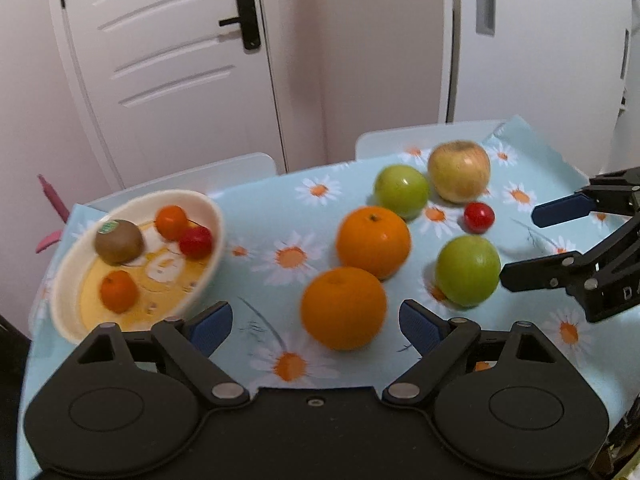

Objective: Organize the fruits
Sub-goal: 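Move both open grippers back over the remaining fruit, then grasp a large orange with the left gripper while the right gripper grasps a green apple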

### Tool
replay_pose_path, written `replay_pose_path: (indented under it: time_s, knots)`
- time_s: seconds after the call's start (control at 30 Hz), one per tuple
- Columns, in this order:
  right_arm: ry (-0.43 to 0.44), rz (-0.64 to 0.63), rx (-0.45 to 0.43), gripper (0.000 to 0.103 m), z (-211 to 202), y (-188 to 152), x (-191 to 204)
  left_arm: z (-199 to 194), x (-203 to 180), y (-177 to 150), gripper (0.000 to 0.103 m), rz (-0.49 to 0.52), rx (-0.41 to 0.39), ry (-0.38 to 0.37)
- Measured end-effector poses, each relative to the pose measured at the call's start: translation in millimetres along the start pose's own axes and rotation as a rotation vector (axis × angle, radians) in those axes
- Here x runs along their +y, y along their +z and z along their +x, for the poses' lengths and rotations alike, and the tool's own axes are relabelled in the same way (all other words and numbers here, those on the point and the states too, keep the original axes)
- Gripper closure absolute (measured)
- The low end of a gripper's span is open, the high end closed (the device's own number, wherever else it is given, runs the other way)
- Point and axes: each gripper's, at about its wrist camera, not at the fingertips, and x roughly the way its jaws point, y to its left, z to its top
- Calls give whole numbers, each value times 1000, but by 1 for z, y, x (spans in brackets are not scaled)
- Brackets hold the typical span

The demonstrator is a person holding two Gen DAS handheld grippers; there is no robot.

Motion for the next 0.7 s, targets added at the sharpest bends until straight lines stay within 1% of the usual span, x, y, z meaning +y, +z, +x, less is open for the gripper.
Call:
replay_pose_path:
  time_s: [0.07, 0.1, 0.2, 0.4, 0.47, 0.7]
  knots:
    - [18, -11, 2, 3, 6, -4, -2, 11, -7, -1, 19, 2, 12, -2]
    - [24, -18, 3, 4, 8, -6, -2, 15, -9, -2, 21, 2, 17, -2]
    - [44, -35, 8, 8, 16, -10, -3, 25, -13, -2, 22, -7, 22, 2]
    - [72, -50, 4, 12, 24, -13, -4, 35, -15, -1, 28, -16, 30, 14]
    - [79, -52, 5, 15, 26, -12, -4, 38, -16, 0, 38, -15, 39, 12]
    - [84, -55, 3, 19, 30, -11, -4, 39, -15, -1, 40, -13, 51, 6]
